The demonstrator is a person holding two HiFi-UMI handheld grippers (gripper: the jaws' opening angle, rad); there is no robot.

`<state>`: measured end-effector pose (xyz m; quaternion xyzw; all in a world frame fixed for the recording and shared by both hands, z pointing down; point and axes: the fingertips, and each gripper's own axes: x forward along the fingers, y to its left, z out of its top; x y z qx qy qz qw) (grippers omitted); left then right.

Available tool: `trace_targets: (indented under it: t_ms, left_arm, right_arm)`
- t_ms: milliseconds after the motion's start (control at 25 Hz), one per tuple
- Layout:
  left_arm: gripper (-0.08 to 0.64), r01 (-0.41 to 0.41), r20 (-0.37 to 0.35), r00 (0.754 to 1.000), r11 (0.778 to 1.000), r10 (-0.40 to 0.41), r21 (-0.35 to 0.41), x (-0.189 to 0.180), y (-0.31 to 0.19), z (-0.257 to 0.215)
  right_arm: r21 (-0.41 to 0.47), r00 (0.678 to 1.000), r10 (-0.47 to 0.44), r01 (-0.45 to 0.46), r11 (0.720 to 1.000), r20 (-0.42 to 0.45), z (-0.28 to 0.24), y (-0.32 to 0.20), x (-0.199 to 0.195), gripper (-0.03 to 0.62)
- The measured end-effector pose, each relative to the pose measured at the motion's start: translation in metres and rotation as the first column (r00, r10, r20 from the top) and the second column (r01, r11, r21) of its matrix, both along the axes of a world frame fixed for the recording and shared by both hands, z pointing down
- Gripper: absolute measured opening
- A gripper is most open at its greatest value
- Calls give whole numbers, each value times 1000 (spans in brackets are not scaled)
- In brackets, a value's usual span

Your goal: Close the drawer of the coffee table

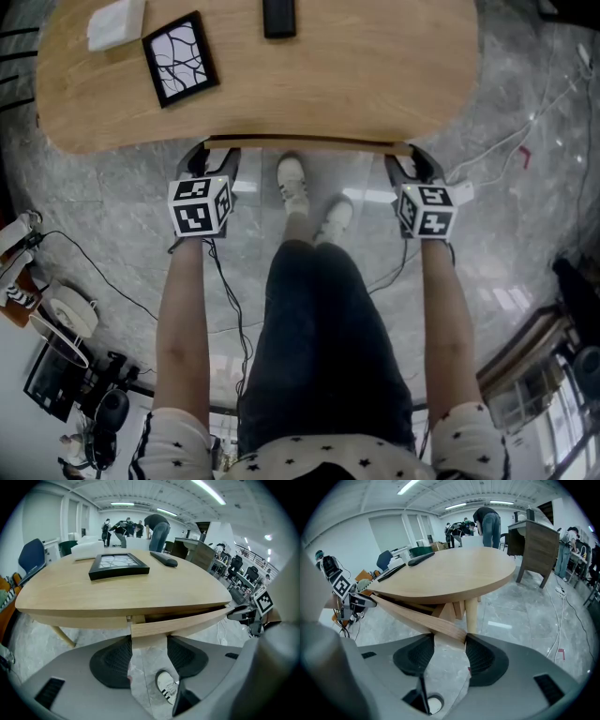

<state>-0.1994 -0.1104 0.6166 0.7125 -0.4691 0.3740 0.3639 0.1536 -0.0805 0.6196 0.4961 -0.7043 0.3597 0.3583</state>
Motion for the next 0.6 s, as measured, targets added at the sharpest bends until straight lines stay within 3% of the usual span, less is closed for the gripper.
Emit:
trace_targets:
  t_ms: [600]
  left_arm:
    - [245,5,1,1000,1000,-5,13,0,-11,1]
  right_arm:
    - [7,1000,2,-2,1000,3,0,-10,1,219]
